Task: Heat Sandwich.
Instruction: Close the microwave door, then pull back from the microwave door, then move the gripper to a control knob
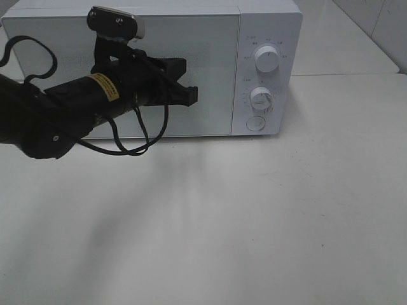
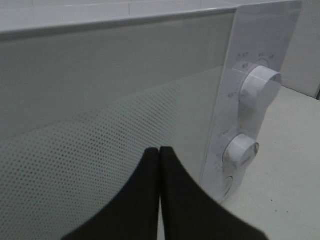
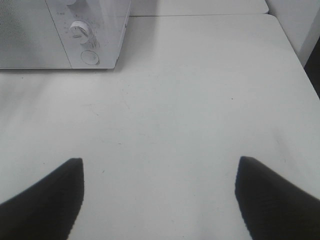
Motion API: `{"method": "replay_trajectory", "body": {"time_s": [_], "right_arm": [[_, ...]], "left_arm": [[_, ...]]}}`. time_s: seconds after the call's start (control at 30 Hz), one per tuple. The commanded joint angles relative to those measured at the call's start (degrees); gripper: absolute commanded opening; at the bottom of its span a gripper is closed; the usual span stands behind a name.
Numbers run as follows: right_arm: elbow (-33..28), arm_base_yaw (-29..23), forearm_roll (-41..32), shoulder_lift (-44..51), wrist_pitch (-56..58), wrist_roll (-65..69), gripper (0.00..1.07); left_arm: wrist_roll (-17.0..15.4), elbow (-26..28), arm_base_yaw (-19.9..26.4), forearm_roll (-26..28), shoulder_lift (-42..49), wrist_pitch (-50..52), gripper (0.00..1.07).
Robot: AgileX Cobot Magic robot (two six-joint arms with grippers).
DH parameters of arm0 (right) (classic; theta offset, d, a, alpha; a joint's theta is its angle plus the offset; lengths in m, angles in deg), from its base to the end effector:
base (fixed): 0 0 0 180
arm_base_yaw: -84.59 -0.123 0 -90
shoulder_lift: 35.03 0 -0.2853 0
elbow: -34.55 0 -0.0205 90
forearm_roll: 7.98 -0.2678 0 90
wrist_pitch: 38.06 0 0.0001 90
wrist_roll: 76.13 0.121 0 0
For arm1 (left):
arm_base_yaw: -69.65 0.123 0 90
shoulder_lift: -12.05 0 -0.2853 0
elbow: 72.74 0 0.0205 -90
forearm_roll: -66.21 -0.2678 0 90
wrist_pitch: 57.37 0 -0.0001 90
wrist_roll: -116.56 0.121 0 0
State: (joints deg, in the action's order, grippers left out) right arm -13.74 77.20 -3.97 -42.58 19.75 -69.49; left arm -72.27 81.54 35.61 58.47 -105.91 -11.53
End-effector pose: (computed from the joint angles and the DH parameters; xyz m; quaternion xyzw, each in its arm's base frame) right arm 0.0385 -0.0022 0.2794 -0.0049 0.8365 0.0321 0.5470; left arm 0.3482 -0.2493 0.1543 0.2298 0.7193 -0.2448 0.6082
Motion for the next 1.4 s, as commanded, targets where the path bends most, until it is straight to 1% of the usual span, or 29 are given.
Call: {"method": "replay_trajectory", "body": {"time_s": [0.03,0.07,0.2,0.23,0.27,0.3,0.33,0.4,0.43,0.53,0.57,0.6,0.63,0.7,0.73,0.77,0.83,0.87,0.9,0.97,1.0,1.03,1.13,1.17,1.2,1.27,1.3,1.33,1.4], "right_arm": [[-0.2,0.5,0.1,1.5,-0.7,0.6,0.75],[-0.2,0.5,0.1,1.5,-0.7,0.6,0.75],[-0.2,0.5,0.1,1.5,-0.7,0.6,0.75],[-0.2,0.5,0.1,1.5,-0.7,0.6,0.75],[-0.2,0.5,0.1,1.5,-0.7,0.6,0.75],[-0.2,0.5,0.1,1.5,-0.7,0.6,0.75],[-0.2,0.5,0.1,1.5,-0.7,0.6,0.75],[-0.2,0.5,0.1,1.5,-0.7,0.6,0.75],[-0.2,0.5,0.1,1.5,-0.7,0.6,0.75],[-0.2,0.5,0.1,1.5,-0.7,0.6,0.75],[-0.2,0.5,0.1,1.5,-0.7,0.6,0.75],[-0.2,0.5,0.1,1.5,-0.7,0.6,0.75],[-0.2,0.5,0.1,1.5,-0.7,0.6,0.75],[-0.2,0.5,0.1,1.5,-0.7,0.6,0.75],[-0.2,0.5,0.1,1.5,-0.7,0.6,0.75],[-0.2,0.5,0.1,1.5,-0.7,0.6,0.75],[-0.2,0.5,0.1,1.5,-0.7,0.6,0.75],[-0.2,0.5,0.1,1.5,-0.7,0.6,0.75],[-0.2,0.5,0.1,1.5,-0.7,0.6,0.75],[-0.2,0.5,0.1,1.5,-0.7,0.6,0.75],[-0.2,0.5,0.1,1.5,-0.7,0.6,0.75],[-0.2,0.5,0.1,1.5,-0.7,0.6,0.75],[-0.2,0.5,0.1,1.5,-0.7,0.6,0.75],[-0.2,0.5,0.1,1.5,-0.7,0.6,0.75],[-0.2,0.5,0.1,1.5,-0.7,0.6,0.75],[-0.2,0.5,0.1,1.5,-0.7,0.6,0.75],[-0.2,0.5,0.1,1.5,-0.7,0.6,0.75],[-0.2,0.5,0.1,1.5,-0.7,0.6,0.75],[-0.2,0.5,0.1,1.5,-0.7,0.6,0.75]], "left_arm": [[-0.3,-3.0,-0.3,0.2,3.5,-2.9,0.04],[-0.3,-3.0,-0.3,0.2,3.5,-2.9,0.04],[-0.6,-7.3,-0.3,-0.4,7.7,-9.6,0.55],[-0.6,-7.3,-0.3,-0.4,7.7,-9.6,0.55],[-1.6,-8.9,-0.3,-0.4,9.4,-12.0,0.84],[-1.9,-9.6,-0.3,-0.4,10.3,-13.8,0.98],[-2.6,-10.2,-0.3,-0.4,11.1,-15.6,1.02],[-2.9,-10.8,-0.3,-0.6,12.1,-18.0,1.0],[-2.9,-11.8,-0.3,-1.3,14.0,-23.1,0.99],[-2.8,-12.0,-0.3,-2.6,16.9,-34.4,0.99],[-2.8,-12.0,-0.3,-2.6,16.9,-34.4,0.99],[-2.8,-12.0,-0.3,-3.8,18.9,-41.0,0.99],[-2.8,-12.0,-0.3,-4.4,19.8,-44.5,0.99],[-2.8,-11.8,-0.3,-4.5,21.2,-50.8,0.99],[-2.8,-11.8,-0.3,-4.5,21.2,-50.8,0.99],[-2.8,-11.0,-0.3,-4.2,22.3,-58.5,0.99],[-2.8,-9.6,-0.3,-3.8,22.9,-65.9,0.99],[-2.8,-9.6,-0.3,-3.8,22.9,-65.9,0.99],[-2.9,-7.6,-0.3,-3.3,23.0,-72.3,0.99],[-2.9,-5.4,0.1,-2.6,23.0,-77.9,0.99],[-2.8,-3.3,1.3,-1.4,23.0,-82.3,0.99],[-2.8,-3.3,1.3,-1.4,23.0,-82.3,0.99],[-2.5,0.0,4.6,0.3,23.0,-88.1,0.99],[-2.5,0.0,4.6,0.3,23.0,-88.1,0.99],[-1.8,2.1,7.2,1.0,23.0,-91.3,0.99],[-0.2,3.6,10.3,1.6,23.0,-94.5,0.99],[1.3,4.9,13.5,2.6,23.0,-98.7,0.99],[1.3,4.9,13.5,2.6,23.0,-98.7,0.99],[2.5,5.8,16.2,2.9,23.0,-102.8,0.99]]}}
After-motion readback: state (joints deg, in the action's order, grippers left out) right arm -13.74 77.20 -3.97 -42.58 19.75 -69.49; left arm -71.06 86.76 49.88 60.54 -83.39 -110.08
